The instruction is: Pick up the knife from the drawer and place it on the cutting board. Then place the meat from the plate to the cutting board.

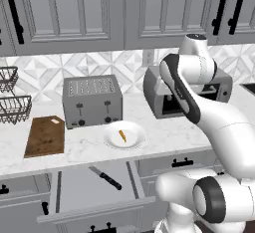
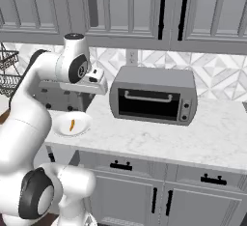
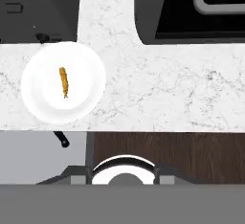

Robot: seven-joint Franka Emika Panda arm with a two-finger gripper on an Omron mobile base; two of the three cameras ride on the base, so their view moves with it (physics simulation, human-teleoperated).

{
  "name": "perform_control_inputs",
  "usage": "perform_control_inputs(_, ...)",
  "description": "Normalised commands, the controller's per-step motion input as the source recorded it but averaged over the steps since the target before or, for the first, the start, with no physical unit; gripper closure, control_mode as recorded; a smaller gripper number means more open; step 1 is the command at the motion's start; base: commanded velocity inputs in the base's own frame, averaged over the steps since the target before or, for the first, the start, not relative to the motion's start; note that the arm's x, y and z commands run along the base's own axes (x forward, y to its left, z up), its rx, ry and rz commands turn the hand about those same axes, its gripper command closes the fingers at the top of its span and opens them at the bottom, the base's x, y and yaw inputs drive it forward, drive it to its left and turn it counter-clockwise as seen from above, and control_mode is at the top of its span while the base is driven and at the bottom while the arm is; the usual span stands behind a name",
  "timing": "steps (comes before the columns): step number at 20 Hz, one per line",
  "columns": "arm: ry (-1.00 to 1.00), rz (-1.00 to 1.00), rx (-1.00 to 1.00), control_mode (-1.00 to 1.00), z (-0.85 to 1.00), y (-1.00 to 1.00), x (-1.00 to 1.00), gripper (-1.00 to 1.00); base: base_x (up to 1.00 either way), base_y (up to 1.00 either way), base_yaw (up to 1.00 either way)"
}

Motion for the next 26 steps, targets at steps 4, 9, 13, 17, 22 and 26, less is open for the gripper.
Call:
perform_control_inputs(4,-0.01,0.0,0.0,1.0,0.0,0.0,-0.18,-1.0,-0.46,0.16,0.0)
perform_control_inputs(9,0.0,0.0,0.0,1.0,0.0,0.0,0.0,-1.0,-0.73,0.97,0.0)
perform_control_inputs(13,0.0,0.0,0.0,1.0,0.0,0.0,0.0,-1.0,-0.03,0.96,0.0)
perform_control_inputs(17,0.0,0.0,0.0,1.0,0.0,0.0,0.0,-1.0,0.0,0.73,0.0)
perform_control_inputs(22,0.0,0.0,0.0,1.0,0.0,0.0,0.0,-1.0,0.0,0.53,0.0)
perform_control_inputs(26,0.0,0.0,0.0,1.0,0.0,0.0,0.0,-1.0,-0.21,0.04,0.0)
